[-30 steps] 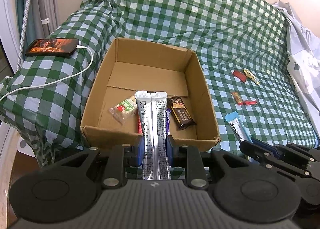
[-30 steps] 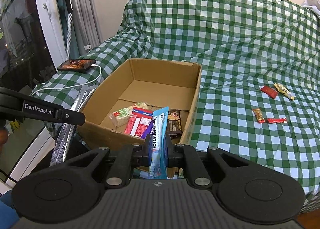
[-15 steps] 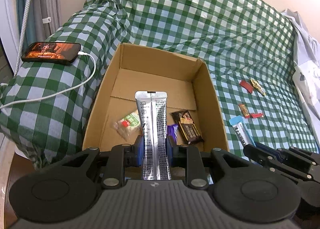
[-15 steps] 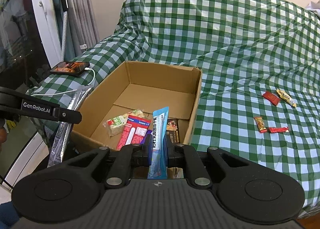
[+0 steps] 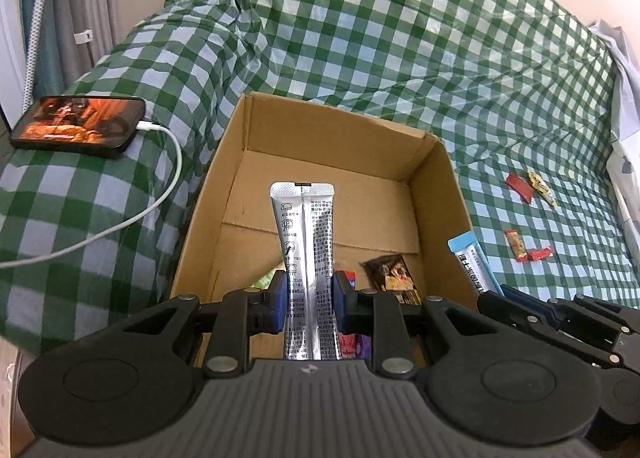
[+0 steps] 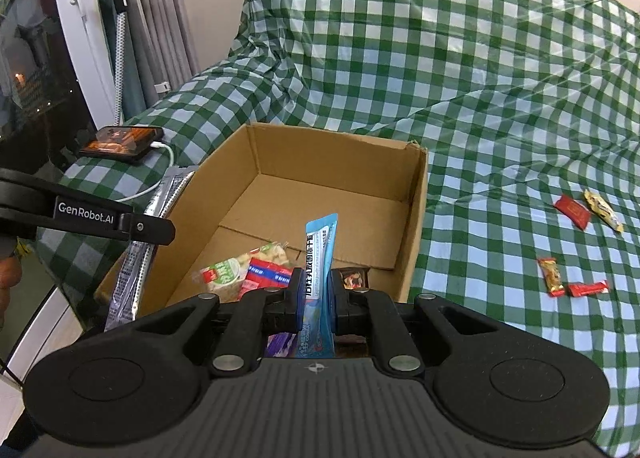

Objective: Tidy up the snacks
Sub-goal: 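Carry the silver stick pack and blue stick over the box with both tools, then open both tools to drop the silver and blue sticks into box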

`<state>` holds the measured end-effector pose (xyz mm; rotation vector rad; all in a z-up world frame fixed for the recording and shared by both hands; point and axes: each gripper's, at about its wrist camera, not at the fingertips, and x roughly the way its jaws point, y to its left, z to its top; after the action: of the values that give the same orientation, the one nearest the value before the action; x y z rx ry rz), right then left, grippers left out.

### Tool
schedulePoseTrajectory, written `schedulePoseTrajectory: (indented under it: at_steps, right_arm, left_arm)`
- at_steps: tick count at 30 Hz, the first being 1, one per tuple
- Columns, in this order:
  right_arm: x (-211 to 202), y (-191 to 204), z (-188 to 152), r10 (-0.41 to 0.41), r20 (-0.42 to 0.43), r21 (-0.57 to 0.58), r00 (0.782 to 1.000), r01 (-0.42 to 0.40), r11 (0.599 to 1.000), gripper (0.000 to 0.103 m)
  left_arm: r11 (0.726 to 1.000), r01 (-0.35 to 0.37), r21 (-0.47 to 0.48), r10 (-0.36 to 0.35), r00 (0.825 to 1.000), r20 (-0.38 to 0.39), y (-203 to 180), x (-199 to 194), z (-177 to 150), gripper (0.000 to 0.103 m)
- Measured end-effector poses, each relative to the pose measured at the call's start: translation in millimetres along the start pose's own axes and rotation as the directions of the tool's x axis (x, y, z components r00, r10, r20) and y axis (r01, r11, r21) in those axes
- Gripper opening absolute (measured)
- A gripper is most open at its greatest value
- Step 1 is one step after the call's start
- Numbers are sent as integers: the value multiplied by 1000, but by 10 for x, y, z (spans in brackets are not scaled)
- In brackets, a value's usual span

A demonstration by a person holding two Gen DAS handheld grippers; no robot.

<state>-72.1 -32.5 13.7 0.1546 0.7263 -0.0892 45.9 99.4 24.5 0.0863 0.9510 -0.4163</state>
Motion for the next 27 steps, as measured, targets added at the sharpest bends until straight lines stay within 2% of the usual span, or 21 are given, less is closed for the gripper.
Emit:
schedulePoseTrajectory:
  at_steps: [12,13,15,16,17,18,20,22,24,27]
  right_arm:
    - [665,-232,163,-1,-53,34,999,3,999,13]
    - [706,-244,168,-3,-56,38,998,5,999,13]
    - [772,-264,188,-6,-53,56,999,9,998,14]
    - [797,-278,209,-6,-49,68,999,10,998,16]
    - [817,-283,236,-3,-49,76,999,7,997,28]
    - [829,-293,267,2,-46,85,999,2,996,45]
    - [803,-310,312,0,-27,103,1000,3,995,61]
    - [744,-318,312,-1,-13,109,1000,3,994,69]
    - [687,-320,264,-7,-27,121,1000,10,993,82]
    - [576,-298,145,-1,-57,132,998,8,991,86]
  left_arm:
    - [999,-28,46,30,998,-46,-22,625,226,27]
    - [998,-31,57,34,998,-45,-29,669,233,30]
    - [993,-64,97,68,997,-38,-67,746,257,57]
    - [990,-80,112,84,996,-33,-82,763,280,87]
    - [988,-99,120,101,995,-17,-94,755,306,103]
    - [986,-114,122,113,993,19,-96,710,316,103]
    - [982,-129,135,121,990,65,-103,618,307,103]
    - [978,-137,154,130,990,54,-113,571,250,103]
    - [978,-139,157,136,990,31,-116,520,146,103]
    - [982,-128,140,130,992,-5,-83,406,-45,103]
